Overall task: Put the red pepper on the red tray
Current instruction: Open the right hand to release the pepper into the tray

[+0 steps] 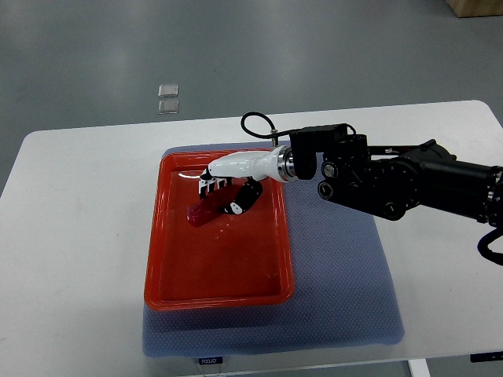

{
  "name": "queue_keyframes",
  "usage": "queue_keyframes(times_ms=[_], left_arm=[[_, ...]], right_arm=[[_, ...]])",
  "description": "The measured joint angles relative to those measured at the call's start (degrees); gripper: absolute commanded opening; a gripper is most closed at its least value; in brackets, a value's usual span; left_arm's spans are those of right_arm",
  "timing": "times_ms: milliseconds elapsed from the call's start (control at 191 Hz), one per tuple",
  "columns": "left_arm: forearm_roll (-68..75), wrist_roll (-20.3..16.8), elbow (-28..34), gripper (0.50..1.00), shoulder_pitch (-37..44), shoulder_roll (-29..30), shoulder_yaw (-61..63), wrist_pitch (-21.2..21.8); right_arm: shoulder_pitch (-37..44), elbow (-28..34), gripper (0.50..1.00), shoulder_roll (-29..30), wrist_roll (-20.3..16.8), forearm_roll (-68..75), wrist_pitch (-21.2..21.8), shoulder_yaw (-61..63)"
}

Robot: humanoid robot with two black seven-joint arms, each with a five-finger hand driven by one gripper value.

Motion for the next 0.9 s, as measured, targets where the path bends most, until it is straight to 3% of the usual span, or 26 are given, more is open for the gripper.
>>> queue_keyframes(times_ms=[115,214,293,413,675,900], left_arm=[[0.0,0.0,0.0,1.000,0.0,0.0,0.0,0.0],[0.0,0.0,0.0,1.000,0.0,0.0,0.0,0.0],[0.0,0.0,0.0,1.000,0.0,0.0,0.0,0.0],[0.0,0.0,0.0,1.000,0.0,0.0,0.0,0.0],[0.0,0.0,0.0,1.000,0.0,0.0,0.0,0.0],[0.0,0.0,0.0,1.000,0.0,0.0,0.0,0.0]], right_arm=[[-1.1,-1.3,0.599,0.8,0.0,-0.1,-0.6,-0.8],[-1.8,-1.6,0.797,0.9,-0.1,-0.2,-0.7,-0.9],[-2.1,-1.6,0.862,0.9,-0.1,-0.1,-0.9,-0.8],[-2.3,-1.6,0.887,0.7,-0.1,0.1,-2.0,-0.6],[-2.5,-1.7,0.887,-1.5,0.0,2.7,-2.7,3.1],[-5.2,-2.5,0.887,-4.9,-3.1,17.9,-2.0,12.9]])
